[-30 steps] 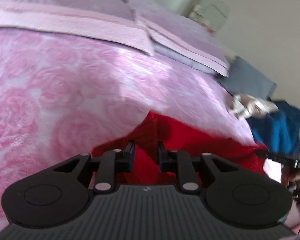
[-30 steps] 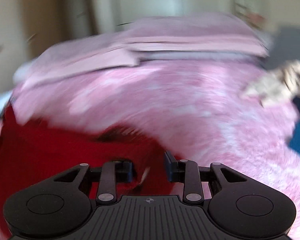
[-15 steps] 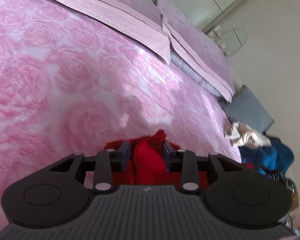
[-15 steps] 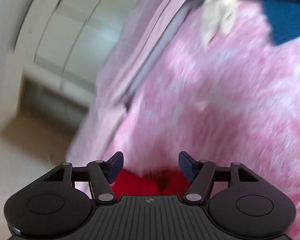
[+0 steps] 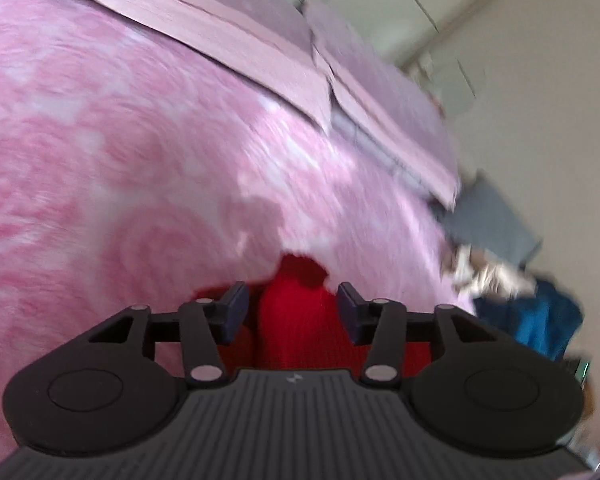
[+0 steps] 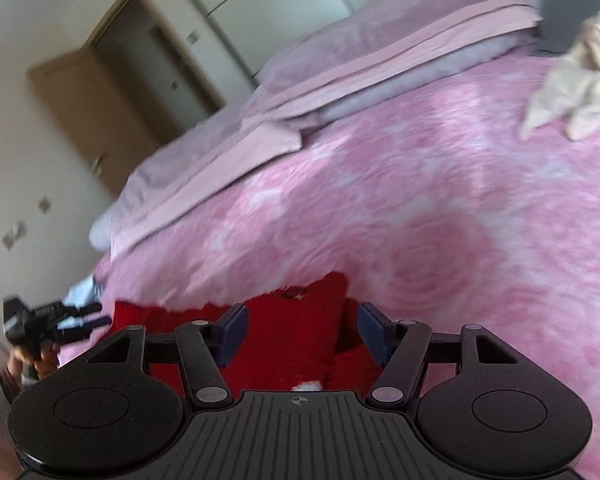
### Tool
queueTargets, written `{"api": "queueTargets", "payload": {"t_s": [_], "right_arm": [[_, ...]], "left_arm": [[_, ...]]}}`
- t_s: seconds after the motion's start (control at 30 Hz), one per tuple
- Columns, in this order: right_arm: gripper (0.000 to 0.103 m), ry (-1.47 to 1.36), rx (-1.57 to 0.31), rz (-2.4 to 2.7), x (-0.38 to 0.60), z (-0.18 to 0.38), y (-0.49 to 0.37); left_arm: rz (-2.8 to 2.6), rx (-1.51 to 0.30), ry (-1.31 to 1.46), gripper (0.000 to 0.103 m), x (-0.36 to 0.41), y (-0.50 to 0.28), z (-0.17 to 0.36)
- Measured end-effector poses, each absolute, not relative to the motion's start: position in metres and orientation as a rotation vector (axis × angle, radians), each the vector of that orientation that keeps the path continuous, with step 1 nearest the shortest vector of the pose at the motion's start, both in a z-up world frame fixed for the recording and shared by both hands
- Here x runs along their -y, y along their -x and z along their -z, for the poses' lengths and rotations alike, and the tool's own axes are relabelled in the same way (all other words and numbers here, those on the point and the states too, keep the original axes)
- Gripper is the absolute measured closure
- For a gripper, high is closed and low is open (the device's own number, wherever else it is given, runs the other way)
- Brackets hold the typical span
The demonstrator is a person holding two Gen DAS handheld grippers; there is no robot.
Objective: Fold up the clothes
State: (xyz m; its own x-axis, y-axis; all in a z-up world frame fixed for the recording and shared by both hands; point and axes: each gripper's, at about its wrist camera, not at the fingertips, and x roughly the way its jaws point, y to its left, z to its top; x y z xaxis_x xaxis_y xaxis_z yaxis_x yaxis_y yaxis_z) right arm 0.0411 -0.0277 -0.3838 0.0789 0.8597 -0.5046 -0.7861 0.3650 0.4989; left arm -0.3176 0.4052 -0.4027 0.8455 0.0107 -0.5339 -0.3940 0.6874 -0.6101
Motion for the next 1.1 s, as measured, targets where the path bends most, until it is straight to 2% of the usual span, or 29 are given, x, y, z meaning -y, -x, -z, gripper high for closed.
{"api": "queueTargets", "payload": {"t_s": [0.03,0.07,0.1,0.13,0.17,0.2,0.23,0.33,0.47,0.67,0.77,0.8,0.83,0.87,0.9,1.1], "right_arm": [[0.038,-0.066,-0.836,-1.239,0.020,0.386,-0.039],[0.039,-0.026,-0.829,-1.241,0.014,0.388,-0.036],[0.039,0.013,-0.823,-1.244,0.007,0.391,-0.033],[0.048,0.050,-0.800,-1.258,0.003,0.393,-0.030],[0.066,0.084,-0.768,-1.278,0.000,0.394,-0.025],[0.099,0.084,-0.738,-1.285,0.001,0.395,-0.024],[0.099,0.066,-0.708,-1.286,0.004,0.395,-0.025],[0.100,-0.001,-0.622,-1.267,0.015,0.393,-0.029],[0.100,-0.108,-0.589,-1.152,0.035,0.390,-0.053],[0.099,0.037,-0.791,-1.089,0.006,0.427,-0.060],[0.097,-0.024,-0.837,-1.036,0.019,0.416,-0.054],[0.086,-0.058,-0.848,-1.020,0.028,0.407,-0.049],[0.071,-0.097,-0.841,-1.016,0.040,0.398,-0.040],[0.061,-0.137,-0.827,-1.020,0.052,0.389,-0.031],[0.047,-0.178,-0.813,-1.023,0.065,0.379,-0.021],[0.045,-0.358,-0.788,-1.109,0.127,0.367,0.067]], "left_arm": [[-0.245,-0.542,0.752,0.060,-0.402,0.312,0.405],[-0.249,-0.556,0.719,0.066,-0.399,0.307,0.407],[-0.239,-0.561,0.701,0.081,-0.398,0.304,0.409],[-0.230,-0.565,0.683,0.094,-0.396,0.300,0.410],[-0.226,-0.565,0.664,0.099,-0.395,0.298,0.410],[-0.229,-0.546,0.645,0.100,-0.393,0.299,0.409],[-0.232,-0.525,0.628,0.100,-0.391,0.300,0.406],[-0.252,-0.430,0.602,0.100,-0.395,0.310,0.397],[-0.310,-0.453,0.605,0.100,-0.407,0.298,0.404],[-0.351,-0.555,0.601,0.098,-0.406,0.281,0.426],[-0.369,-0.549,0.624,0.093,-0.404,0.301,0.415],[-0.374,-0.536,0.636,0.092,-0.401,0.314,0.409],[-0.374,-0.519,0.649,0.088,-0.395,0.331,0.403],[-0.382,-0.503,0.662,0.079,-0.386,0.351,0.398],[-0.389,-0.487,0.675,0.070,-0.377,0.371,0.393],[-0.370,-0.412,0.853,0.059,-0.302,0.482,0.399]]}}
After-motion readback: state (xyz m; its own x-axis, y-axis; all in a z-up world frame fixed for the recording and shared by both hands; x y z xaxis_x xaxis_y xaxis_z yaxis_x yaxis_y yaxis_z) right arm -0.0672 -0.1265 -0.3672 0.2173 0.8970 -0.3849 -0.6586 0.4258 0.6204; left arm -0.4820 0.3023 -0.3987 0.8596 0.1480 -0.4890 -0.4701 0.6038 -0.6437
